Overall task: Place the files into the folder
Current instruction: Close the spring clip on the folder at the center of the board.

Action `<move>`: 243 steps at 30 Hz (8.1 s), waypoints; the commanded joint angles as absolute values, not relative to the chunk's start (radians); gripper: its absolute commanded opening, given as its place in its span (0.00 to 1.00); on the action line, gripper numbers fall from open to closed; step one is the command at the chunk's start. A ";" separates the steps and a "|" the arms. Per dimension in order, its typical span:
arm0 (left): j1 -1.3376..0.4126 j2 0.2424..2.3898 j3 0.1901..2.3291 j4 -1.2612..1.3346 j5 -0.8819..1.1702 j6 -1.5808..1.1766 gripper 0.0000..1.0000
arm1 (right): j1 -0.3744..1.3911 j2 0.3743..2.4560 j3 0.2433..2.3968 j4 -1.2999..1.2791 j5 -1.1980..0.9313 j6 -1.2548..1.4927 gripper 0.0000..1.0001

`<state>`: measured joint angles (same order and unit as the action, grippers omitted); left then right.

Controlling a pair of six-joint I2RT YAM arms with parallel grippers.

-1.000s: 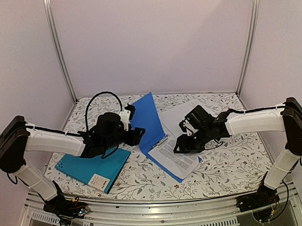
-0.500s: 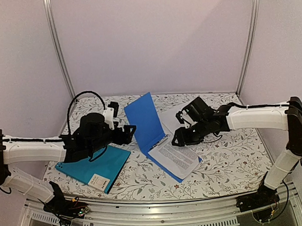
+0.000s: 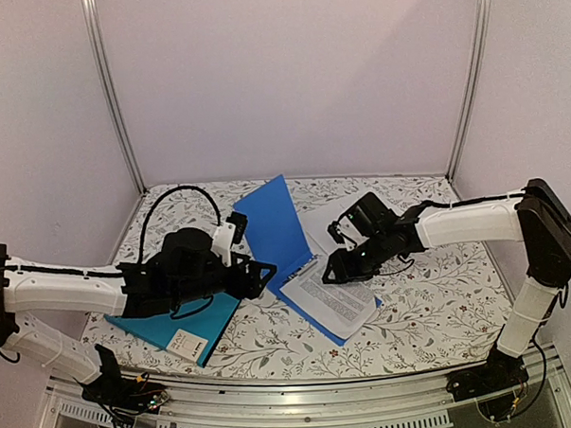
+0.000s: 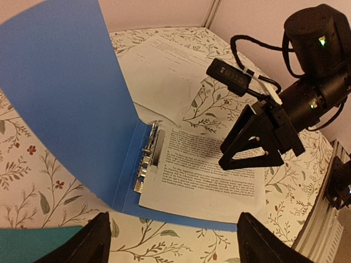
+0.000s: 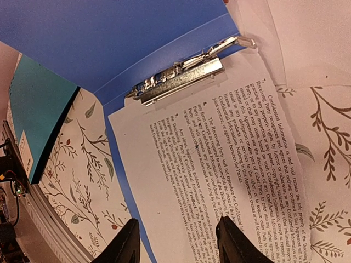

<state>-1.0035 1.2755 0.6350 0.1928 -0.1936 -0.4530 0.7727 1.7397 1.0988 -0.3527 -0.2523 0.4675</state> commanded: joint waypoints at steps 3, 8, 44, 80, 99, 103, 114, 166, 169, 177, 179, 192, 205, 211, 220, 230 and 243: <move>-1.012 1.396 0.765 0.179 -0.170 -0.360 0.79 | 0.763 1.789 1.037 -0.274 -0.322 0.480 0.48; -1.004 1.492 0.866 0.188 -0.160 -0.320 0.79 | 0.756 1.803 1.012 -0.241 -0.345 0.488 0.47; -0.782 2.044 1.372 0.012 0.203 -0.272 0.54 | 0.735 1.883 0.948 -0.156 -0.370 0.500 0.46; -0.756 2.410 1.916 -0.538 0.276 -0.060 0.32 | 0.732 1.884 0.939 -0.148 -0.371 0.508 0.45; -0.750 2.461 1.994 -0.587 0.286 -0.041 0.24 | 0.732 1.884 0.943 -0.147 -0.376 0.509 0.45; -0.749 2.461 1.997 -0.583 0.290 -0.044 0.22 | 0.732 1.884 0.943 -0.147 -0.377 0.511 0.45; -0.747 2.456 2.002 -0.574 0.305 -0.046 0.11 | 0.732 1.887 0.945 -0.147 -0.379 0.512 0.45; -0.739 2.236 1.688 -0.344 0.462 -0.072 0.09 | 0.733 1.931 0.959 -0.181 -0.328 0.565 0.42; -0.739 2.236 1.681 -0.343 0.479 -0.065 0.10 | 0.732 1.930 0.959 -0.181 -0.329 0.565 0.42; -0.730 2.226 1.660 -0.324 0.551 -0.057 0.16 | 0.732 1.932 0.964 -0.186 -0.328 0.563 0.42; -0.729 2.226 1.660 -0.324 0.566 -0.053 0.17 | 0.733 1.934 0.965 -0.186 -0.328 0.563 0.42; -0.706 2.194 1.630 -0.341 0.620 -0.025 0.18 | 0.732 1.934 0.966 -0.190 -0.326 0.567 0.41; -0.701 2.154 1.578 -0.405 0.598 0.035 0.19 | 0.732 1.936 0.971 -0.200 -0.321 0.561 0.41; -0.700 2.130 1.520 -0.401 0.571 0.043 0.22 | 0.732 1.937 0.971 -0.201 -0.319 0.563 0.41; -0.697 2.087 1.444 -0.376 0.542 0.050 0.31 | 0.733 1.937 0.971 -0.206 -0.318 0.563 0.41; -0.696 2.018 1.421 -0.332 0.484 0.028 0.57 | 0.732 1.937 0.971 -0.208 -0.316 0.563 0.41; -0.731 1.914 1.390 -0.413 0.147 -0.231 0.49 | 0.732 1.939 0.971 -0.207 -0.315 0.563 0.41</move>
<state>-0.7055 1.9835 1.4212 -0.3576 0.3305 -0.1139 0.7326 1.8729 0.9939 -0.0971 -0.3916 0.5610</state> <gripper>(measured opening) 0.500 0.409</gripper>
